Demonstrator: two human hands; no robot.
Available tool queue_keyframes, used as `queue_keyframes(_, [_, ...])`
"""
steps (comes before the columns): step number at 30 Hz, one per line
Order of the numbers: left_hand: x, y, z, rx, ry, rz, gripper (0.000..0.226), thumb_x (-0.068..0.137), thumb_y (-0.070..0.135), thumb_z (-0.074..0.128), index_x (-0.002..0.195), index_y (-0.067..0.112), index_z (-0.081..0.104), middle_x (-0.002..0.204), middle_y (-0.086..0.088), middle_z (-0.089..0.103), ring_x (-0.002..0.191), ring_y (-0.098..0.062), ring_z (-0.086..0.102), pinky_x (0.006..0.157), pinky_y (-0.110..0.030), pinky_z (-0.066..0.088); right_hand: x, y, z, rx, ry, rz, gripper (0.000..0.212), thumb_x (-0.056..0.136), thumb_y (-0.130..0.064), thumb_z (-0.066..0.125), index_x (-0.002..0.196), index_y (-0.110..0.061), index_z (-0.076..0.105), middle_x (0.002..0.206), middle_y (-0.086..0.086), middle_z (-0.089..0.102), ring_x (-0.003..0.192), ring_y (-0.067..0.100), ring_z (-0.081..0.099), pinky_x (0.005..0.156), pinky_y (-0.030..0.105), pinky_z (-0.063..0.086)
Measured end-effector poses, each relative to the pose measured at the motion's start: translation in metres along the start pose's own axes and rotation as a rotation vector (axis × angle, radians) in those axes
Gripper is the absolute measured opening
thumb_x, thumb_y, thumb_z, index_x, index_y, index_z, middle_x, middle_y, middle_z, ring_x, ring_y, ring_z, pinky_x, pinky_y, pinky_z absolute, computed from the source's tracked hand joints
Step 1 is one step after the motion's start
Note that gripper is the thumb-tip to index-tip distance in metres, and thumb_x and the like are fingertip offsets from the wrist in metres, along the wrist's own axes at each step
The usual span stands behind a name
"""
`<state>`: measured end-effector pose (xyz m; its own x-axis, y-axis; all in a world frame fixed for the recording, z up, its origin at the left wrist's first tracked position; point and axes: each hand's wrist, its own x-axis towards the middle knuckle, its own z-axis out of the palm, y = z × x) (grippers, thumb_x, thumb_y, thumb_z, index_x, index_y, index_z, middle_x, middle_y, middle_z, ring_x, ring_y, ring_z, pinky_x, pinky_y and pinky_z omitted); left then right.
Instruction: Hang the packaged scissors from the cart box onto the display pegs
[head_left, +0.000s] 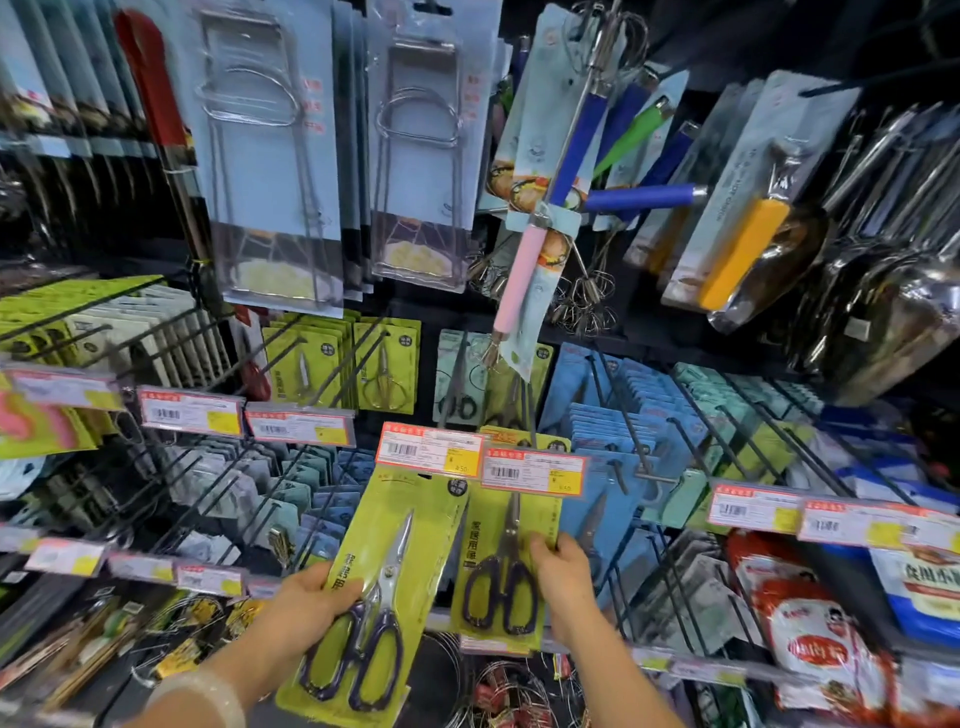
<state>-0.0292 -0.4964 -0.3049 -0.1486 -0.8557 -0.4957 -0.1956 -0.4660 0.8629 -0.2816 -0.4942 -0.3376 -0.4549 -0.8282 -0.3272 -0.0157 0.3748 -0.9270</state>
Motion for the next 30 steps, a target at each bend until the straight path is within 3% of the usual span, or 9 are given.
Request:
queue_keyframes(3, [0.003,0.001,0.007,-0.026,0.03,0.005,0.044,0.091,0.014,0.058,0.132,0.008,0.046,0.136,-0.002,0.046,0.132,-0.03,0.041,0.115,-0.042,0.025,0.003,-0.001,0.0,-0.047,0.018,0.007,0.058,0.096,-0.027,0.048,0.145,-0.004,0.027,0.149,0.011,0.036,0.137,0.028,0.034,0.115,0.042,0.029])
queue_keyframes(6, [0.007,0.002,0.019,-0.006,0.047,-0.028,0.057,0.09,0.016,0.059,0.141,0.004,0.037,0.152,-0.009,0.032,0.138,-0.03,0.032,0.116,-0.042,0.023,0.009,-0.003,-0.003,-0.109,0.015,0.015,0.051,0.095,-0.032,0.048,0.138,-0.006,0.04,0.137,0.011,0.049,0.124,0.028,0.047,0.107,0.041,0.038])
queue_keyframes(10, [-0.007,0.014,0.041,0.015,0.017,-0.002,0.04,0.093,0.006,0.053,0.131,0.0,0.044,0.114,-0.007,0.068,0.1,-0.021,0.054,0.108,-0.038,0.03,0.017,-0.009,-0.009,-0.063,-0.024,0.031,0.049,0.096,-0.027,0.05,0.139,-0.006,0.039,0.142,0.006,0.044,0.126,0.027,0.044,0.104,0.036,0.035])
queue_keyframes(12, [0.002,0.006,0.043,-0.013,0.036,0.004,0.037,0.093,0.006,0.053,0.129,-0.002,0.049,0.119,-0.01,0.064,0.09,-0.015,0.048,0.103,-0.035,0.034,0.022,-0.007,-0.012,-0.026,-0.037,0.051,0.055,0.096,-0.026,0.05,0.144,-0.008,0.031,0.146,0.005,0.038,0.134,0.027,0.037,0.11,0.037,0.029])
queue_keyframes(15, [0.015,-0.002,0.043,-0.027,0.08,-0.025,0.031,0.091,0.008,0.057,0.12,-0.002,0.058,0.095,-0.003,0.067,0.082,-0.016,0.058,0.087,-0.03,0.042,0.028,-0.004,-0.01,-0.033,-0.042,0.036,0.036,0.095,-0.025,0.051,0.128,-0.01,0.046,0.138,0.007,0.047,0.12,0.023,0.046,0.103,0.034,0.034])
queue_keyframes(20, [0.02,-0.001,0.052,-0.009,0.079,-0.024,0.013,0.09,0.011,0.06,0.1,0.007,0.066,0.081,-0.004,0.069,0.075,-0.019,0.063,0.06,-0.024,0.044,0.037,-0.009,-0.008,-0.038,-0.053,0.041,0.044,0.097,-0.019,0.046,0.131,0.01,0.042,0.137,0.022,0.048,0.122,0.029,0.048,0.101,0.032,0.036])
queue_keyframes(23, [0.02,-0.002,0.058,-0.005,0.065,-0.043,0.007,0.091,0.013,0.059,0.094,0.015,0.065,0.08,0.001,0.067,0.075,-0.015,0.061,0.064,-0.024,0.045,0.043,-0.009,-0.004,-0.221,-0.077,0.148,0.064,0.098,-0.043,0.037,0.142,0.003,0.028,0.14,0.018,0.044,0.123,0.029,0.047,0.094,0.031,0.037])
queue_keyframes(26, [0.021,-0.003,0.064,-0.002,0.073,-0.078,0.008,0.091,0.014,0.059,0.097,0.014,0.064,0.085,-0.003,0.07,0.081,-0.02,0.064,0.079,-0.031,0.049,0.036,-0.004,-0.002,-0.353,-0.049,0.176,0.068,0.094,-0.055,0.032,0.132,0.0,0.043,0.101,0.012,0.058,0.091,0.025,0.056,0.08,0.032,0.04])
queue_keyframes(30, [0.031,-0.011,0.07,-0.057,0.084,-0.101,0.033,0.087,0.021,0.064,0.117,0.01,0.058,0.118,-0.007,0.065,0.108,-0.028,0.06,0.103,-0.044,0.042,0.014,-0.003,-0.012,0.097,-0.308,0.205,0.046,0.092,-0.05,0.043,0.115,-0.012,0.051,0.094,0.005,0.063,0.085,0.019,0.063,0.082,0.034,0.053])
